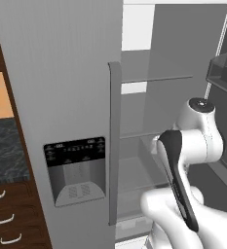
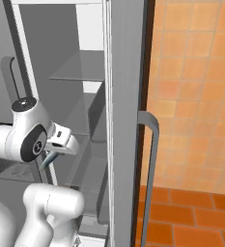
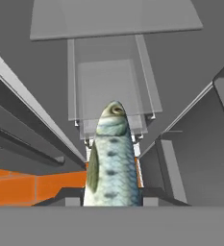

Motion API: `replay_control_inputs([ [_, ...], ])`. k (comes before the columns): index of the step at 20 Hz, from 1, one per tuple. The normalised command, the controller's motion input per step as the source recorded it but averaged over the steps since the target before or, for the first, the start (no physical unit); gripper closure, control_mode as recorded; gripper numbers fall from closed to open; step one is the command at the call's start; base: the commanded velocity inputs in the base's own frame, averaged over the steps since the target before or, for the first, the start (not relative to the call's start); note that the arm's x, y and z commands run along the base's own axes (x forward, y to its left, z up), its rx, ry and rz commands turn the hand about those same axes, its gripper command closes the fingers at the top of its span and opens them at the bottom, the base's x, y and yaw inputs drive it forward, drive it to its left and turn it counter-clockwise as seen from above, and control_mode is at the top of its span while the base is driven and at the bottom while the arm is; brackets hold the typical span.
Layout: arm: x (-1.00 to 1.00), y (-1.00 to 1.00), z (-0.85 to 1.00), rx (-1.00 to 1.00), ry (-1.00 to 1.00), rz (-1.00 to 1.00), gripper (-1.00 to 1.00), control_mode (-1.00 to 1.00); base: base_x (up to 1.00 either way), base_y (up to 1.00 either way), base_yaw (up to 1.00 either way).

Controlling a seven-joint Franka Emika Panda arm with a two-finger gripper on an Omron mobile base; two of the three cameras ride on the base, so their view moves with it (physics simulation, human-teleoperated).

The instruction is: Place one bell pepper and one fish in each tupperware on the nearby counter, to pack two identical lunches.

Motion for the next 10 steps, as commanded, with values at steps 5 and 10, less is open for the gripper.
replay_control_inputs([
  [5,-0.61,0.00,0.20,0.00,-0.01,0.01,1.00,-1.00,0.00,0.00,0.00],
  [10,-0.01,0.00,0.00,0.00,-0.01,-0.01,1.00,-1.00,0.00,0.00,0.00],
])
